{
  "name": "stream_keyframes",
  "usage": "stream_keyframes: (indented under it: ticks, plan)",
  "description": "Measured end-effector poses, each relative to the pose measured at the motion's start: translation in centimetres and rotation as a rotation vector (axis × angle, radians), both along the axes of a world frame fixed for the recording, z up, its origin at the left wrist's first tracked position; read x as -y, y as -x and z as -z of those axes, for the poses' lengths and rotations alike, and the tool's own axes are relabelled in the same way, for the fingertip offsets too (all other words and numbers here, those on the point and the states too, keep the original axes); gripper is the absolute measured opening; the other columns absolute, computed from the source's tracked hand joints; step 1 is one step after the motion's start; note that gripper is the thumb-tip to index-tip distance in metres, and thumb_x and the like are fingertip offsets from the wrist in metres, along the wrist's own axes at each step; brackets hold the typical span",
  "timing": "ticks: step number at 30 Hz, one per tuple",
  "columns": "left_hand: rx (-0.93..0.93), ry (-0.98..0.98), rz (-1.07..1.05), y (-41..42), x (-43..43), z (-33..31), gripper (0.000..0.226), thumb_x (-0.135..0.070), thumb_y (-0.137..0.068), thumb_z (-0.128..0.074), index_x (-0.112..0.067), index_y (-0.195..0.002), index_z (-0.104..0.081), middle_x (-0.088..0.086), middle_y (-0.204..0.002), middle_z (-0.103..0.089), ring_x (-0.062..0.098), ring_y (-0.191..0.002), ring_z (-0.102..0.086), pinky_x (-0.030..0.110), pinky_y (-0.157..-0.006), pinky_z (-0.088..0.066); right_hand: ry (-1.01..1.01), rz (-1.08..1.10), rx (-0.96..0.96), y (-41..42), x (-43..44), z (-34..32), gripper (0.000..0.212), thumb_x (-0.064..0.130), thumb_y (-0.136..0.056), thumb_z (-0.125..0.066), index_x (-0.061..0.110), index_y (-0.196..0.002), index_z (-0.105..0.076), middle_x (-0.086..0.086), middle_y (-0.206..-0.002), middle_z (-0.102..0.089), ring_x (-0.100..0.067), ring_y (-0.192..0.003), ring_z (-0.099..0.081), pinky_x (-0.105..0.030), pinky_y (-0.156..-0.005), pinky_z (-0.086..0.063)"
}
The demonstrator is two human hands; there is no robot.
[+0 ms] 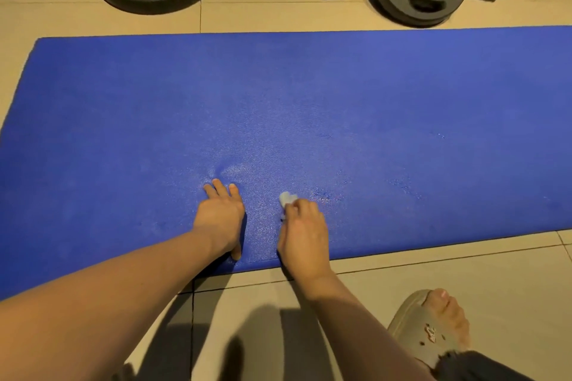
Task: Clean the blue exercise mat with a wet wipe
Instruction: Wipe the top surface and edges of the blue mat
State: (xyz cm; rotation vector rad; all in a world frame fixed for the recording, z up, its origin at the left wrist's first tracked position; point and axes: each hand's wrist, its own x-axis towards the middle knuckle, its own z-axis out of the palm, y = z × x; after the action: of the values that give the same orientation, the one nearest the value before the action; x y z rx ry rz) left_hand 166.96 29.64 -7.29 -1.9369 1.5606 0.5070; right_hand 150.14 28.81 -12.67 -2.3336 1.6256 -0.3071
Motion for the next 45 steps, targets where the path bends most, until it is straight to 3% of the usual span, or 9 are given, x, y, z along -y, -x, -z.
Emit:
stream_keyframes:
  ticks: [5,13,20,23,27,32,36,40,45]
  plan:
    - [-0.002,-0.003,0.003,-0.2,-0.2,0.1,0.15,-0.06,-0.053,-0.094,0.002,-0.157,-0.005,0.035,-0.162,-0.009,0.051,-0.15,-0.016,0.044,-0.098,-0.053,0.064,-0.138,-0.242,4.5,0.7,0.1,0.046,0.023,-0.098,-0.058,0.011,-0.142,-0.054,-0.008,-0.146,-0.052,-0.031,-0.132,-0.049,-0.047,-0.107,-0.043]
    - [0.068,-0.055,-0.017,1.1,0.7,0.2,0.154,-0.056,-0.056,-0.094,0.01,-0.155,0.004,0.04,-0.161,-0.006,0.054,-0.15,-0.015,0.042,-0.104,-0.05,-0.14,0.169,-0.283,9.2,4.2,0.2,0.081,0.048,-0.1,-0.052,-0.011,-0.151,-0.03,-0.029,-0.157,-0.033,-0.042,-0.146,-0.031,-0.05,-0.121,-0.028]
    - [0.042,-0.043,-0.068,0.8,0.5,0.6,0.156,-0.05,-0.056,-0.097,0.007,-0.156,0.008,0.038,-0.162,-0.001,0.053,-0.152,-0.008,0.044,-0.106,-0.049,-0.175,-0.266,-0.188,1.6,-0.1,0.3,0.084,0.056,-0.103,-0.036,-0.003,-0.158,-0.014,-0.018,-0.169,-0.001,-0.033,-0.156,0.001,-0.046,-0.127,-0.009]
    - [0.036,-0.044,-0.06,0.6,0.4,0.5,0.156,-0.051,-0.057,-0.097,0.005,-0.157,0.009,0.037,-0.162,0.0,0.053,-0.152,-0.008,0.045,-0.105,-0.049,-0.121,-0.419,-0.29,4.9,2.2,0.3,0.083,0.061,-0.102,-0.024,0.002,-0.16,-0.013,-0.01,-0.17,-0.003,-0.028,-0.157,-0.005,-0.047,-0.126,-0.014]
    - [0.046,-0.038,-0.041,0.6,0.4,0.5,0.156,-0.052,-0.056,-0.096,0.006,-0.157,0.006,0.037,-0.162,-0.003,0.053,-0.151,-0.012,0.043,-0.103,-0.05,-0.069,-0.212,-0.456,11.5,6.3,0.2,0.085,0.066,-0.1,-0.015,0.005,-0.159,-0.022,-0.004,-0.17,-0.01,-0.03,-0.154,-0.016,-0.054,-0.121,-0.021]
    - [0.061,-0.046,-0.037,0.8,0.6,0.7,0.157,-0.053,-0.054,-0.097,0.007,-0.157,0.006,0.038,-0.162,-0.004,0.054,-0.151,-0.012,0.043,-0.103,-0.052,-0.146,0.019,-0.262,8.8,6.7,0.1,0.098,0.072,-0.093,-0.018,-0.004,-0.156,-0.023,-0.016,-0.167,-0.016,-0.037,-0.153,-0.017,-0.053,-0.122,-0.021]
    - [0.062,-0.053,-0.047,0.8,0.8,0.8,0.159,-0.053,-0.054,-0.097,0.007,-0.157,0.008,0.038,-0.162,-0.001,0.053,-0.152,-0.01,0.044,-0.104,-0.05,-0.165,-0.127,-0.12,1.2,3.1,0.7,0.093,0.064,-0.098,-0.033,-0.004,-0.158,-0.014,-0.017,-0.168,-0.007,-0.034,-0.155,-0.007,-0.046,-0.127,-0.01]
    - [0.067,-0.055,-0.047,0.7,0.6,0.8,0.159,-0.055,-0.055,-0.096,0.006,-0.157,0.009,0.037,-0.162,-0.001,0.052,-0.152,-0.009,0.044,-0.103,-0.05,-0.14,-0.388,-0.199,1.1,3.8,0.5,0.077,0.053,-0.102,-0.033,0.007,-0.161,-0.016,-0.006,-0.17,-0.011,-0.025,-0.156,-0.008,-0.047,-0.126,-0.01]
    - [0.053,-0.054,-0.024,0.5,0.5,0.8,0.158,-0.055,-0.054,-0.096,0.007,-0.156,0.007,0.039,-0.161,-0.004,0.053,-0.151,-0.012,0.043,-0.103,-0.051,-0.077,-0.211,-0.404,10.2,9.3,0.3,0.073,0.057,-0.1,-0.02,0.013,-0.156,-0.035,-0.003,-0.161,-0.036,-0.031,-0.15,-0.027,-0.056,-0.119,-0.022]
